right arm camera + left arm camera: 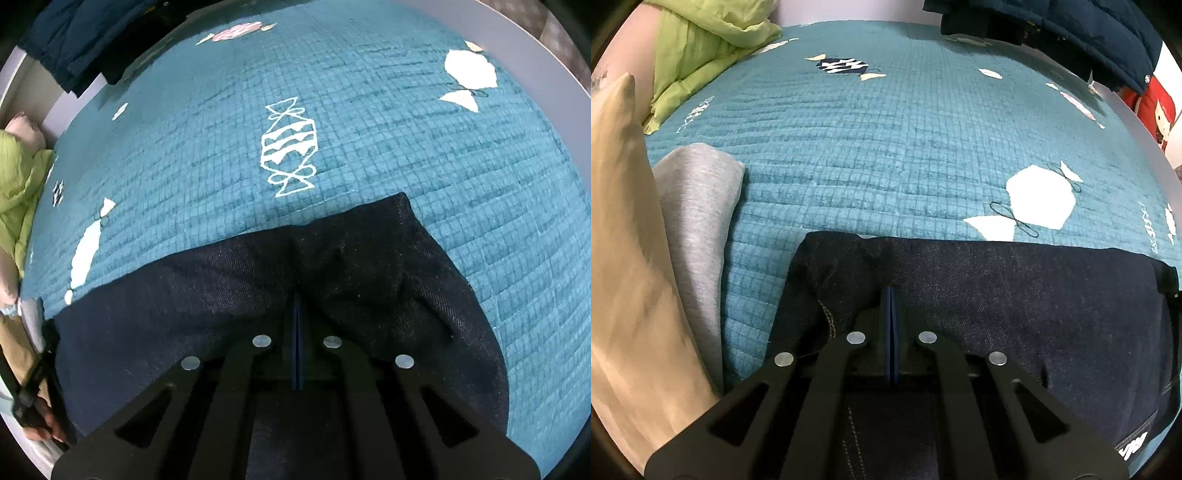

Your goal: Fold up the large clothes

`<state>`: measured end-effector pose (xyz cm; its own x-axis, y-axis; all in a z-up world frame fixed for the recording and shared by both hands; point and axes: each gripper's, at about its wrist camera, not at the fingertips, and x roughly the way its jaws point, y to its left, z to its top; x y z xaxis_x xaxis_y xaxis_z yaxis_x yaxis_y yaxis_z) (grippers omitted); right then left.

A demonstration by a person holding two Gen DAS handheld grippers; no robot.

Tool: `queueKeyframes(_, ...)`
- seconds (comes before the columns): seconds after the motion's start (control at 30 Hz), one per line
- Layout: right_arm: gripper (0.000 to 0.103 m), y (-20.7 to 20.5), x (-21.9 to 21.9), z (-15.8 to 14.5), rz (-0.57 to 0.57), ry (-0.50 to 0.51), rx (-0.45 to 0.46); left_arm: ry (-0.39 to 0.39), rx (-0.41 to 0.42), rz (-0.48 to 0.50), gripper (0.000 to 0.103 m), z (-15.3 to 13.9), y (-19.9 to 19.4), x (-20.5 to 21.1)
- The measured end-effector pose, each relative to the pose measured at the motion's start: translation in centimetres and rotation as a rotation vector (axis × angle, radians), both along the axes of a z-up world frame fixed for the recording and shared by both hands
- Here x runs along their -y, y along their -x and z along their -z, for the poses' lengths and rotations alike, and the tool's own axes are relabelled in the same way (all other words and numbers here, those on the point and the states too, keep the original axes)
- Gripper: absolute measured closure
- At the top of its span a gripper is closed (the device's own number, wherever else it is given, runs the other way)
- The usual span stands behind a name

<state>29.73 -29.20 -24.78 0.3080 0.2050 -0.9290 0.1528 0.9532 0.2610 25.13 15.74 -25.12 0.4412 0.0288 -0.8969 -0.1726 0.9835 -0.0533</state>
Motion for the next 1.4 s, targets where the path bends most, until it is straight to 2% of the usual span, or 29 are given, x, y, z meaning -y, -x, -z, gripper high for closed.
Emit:
queueKeyframes(0.03, 0.096, 0.1, 0.3, -0.4, -0.001, -0.015, -0.004, -0.006, -0.001, 0.002, 0.101, 0.0, 0.0, 0.0)
queueKeyframes(0.1, 0.080, 0.8, 0.9, -1.8, 0.004, -0.098, -0.008, -0.011, -0.001, 0.002, 0.101, 0.0, 0.0, 0.1)
queueKeyframes(0.17, 0.027, 2.2, 1.7, -3.8, 0.025, -0.135, 0.051, -0.005, 0.000, -0.004, 0.101, 0.0, 0.0, 0.0)
queueKeyframes(0.23, 0.015, 4.0, 2.7, -6.1, 0.039, -0.117, 0.121, -0.006, -0.002, -0.006, 0.101, 0.0, -0.1, 0.0)
queueKeyframes(0.27, 0.013, 4.8, 3.3, -6.9, 0.034, -0.112, 0.127, -0.006, -0.003, -0.006, 0.101, 0.0, -0.1, 0.0)
queueKeyframes(0.37, 0.012, 7.3, 4.8, -8.6, 0.032, -0.098, 0.133, -0.008, 0.000, -0.006, 0.101, 0.0, -0.1, 0.0)
queueKeyframes(0.53, 0.011, 12.3, 5.1, -10.3, 0.021, -0.028, 0.208, -0.026, -0.001, -0.001, 0.101, -0.5, 0.1, 0.2)
queueKeyframes(0.6, 0.011, 14.1, 4.0, -10.6, 0.002, 0.004, 0.267, -0.058, -0.015, -0.010, 0.100, -1.5, 0.7, 0.7)
queueKeyframes(0.67, 0.011, 15.6, 2.3, -10.9, -0.042, 0.054, 0.319, -0.111, 0.036, 0.007, 0.096, -3.4, 2.6, 2.2)
queueKeyframes(0.7, 0.011, 16.5, 1.0, -10.8, -0.085, 0.078, 0.341, -0.113, 0.063, 0.032, 0.094, -4.1, 3.7, 3.0)
queueKeyframes(0.77, 0.011, 17.6, -1.8, -10.2, -0.150, 0.095, 0.387, -0.066, 0.091, 0.102, 0.086, -5.2, 6.5, 5.5)
queueKeyframes(0.8, 0.012, 17.7, -2.7, -9.8, -0.173, 0.085, 0.397, -0.043, 0.094, 0.134, 0.086, -5.4, 7.6, 6.6)
queueKeyframes(0.97, 0.047, 17.5, -8.6, -6.1, -0.293, -0.024, 0.365, 0.043, 0.058, 0.271, 0.086, -4.4, 12.1, 11.8)
queueKeyframes(1.03, 0.054, 17.2, -10.1, -4.4, -0.321, 0.000, 0.325, 0.035, 0.014, 0.285, 0.087, -2.6, 13.3, 12.6)
queueKeyframes(1.1, 0.063, 16.7, -10.4, -2.6, -0.329, 0.102, 0.266, 0.016, 0.008, 0.294, 0.088, -1.4, 14.4, 12.2)
queueKeyframes(1.13, 0.063, 16.7, -10.0, -2.1, -0.330, 0.131, 0.245, 0.010, 0.014, 0.299, 0.087, -1.4, 14.9, 11.7)
queueKeyframes(1.2, 0.063, 16.9, -7.3, -1.6, -0.309, 0.052, 0.223, -0.026, 0.012, 0.281, 0.091, -1.6, 15.9, 10.2)
queueKeyframes(1.23, 0.062, 17.1, -5.7, -1.5, -0.277, 0.083, 0.207, -0.040, 0.001, 0.254, 0.092, -1.5, 16.4, 9.3)
queueKeyframes(1.3, 0.064, 17.7, -3.0, -1.0, -0.228, 0.239, 0.195, -0.091, -0.022, 0.175, 0.092, -1.1, 17.3, 6.6)
queueKeyframes(1.33, 0.072, 18.1, -1.9, -0.7, -0.225, 0.228, 0.197, -0.069, -0.024, 0.148, 0.092, -0.9, 18.1, 4.8)
queueKeyframes(1.4, 0.080, 18.9, 1.3, -0.3, -0.185, 0.147, 0.184, -0.020, -0.017, 0.116, 0.099, -1.0, 19.3, 2.6)
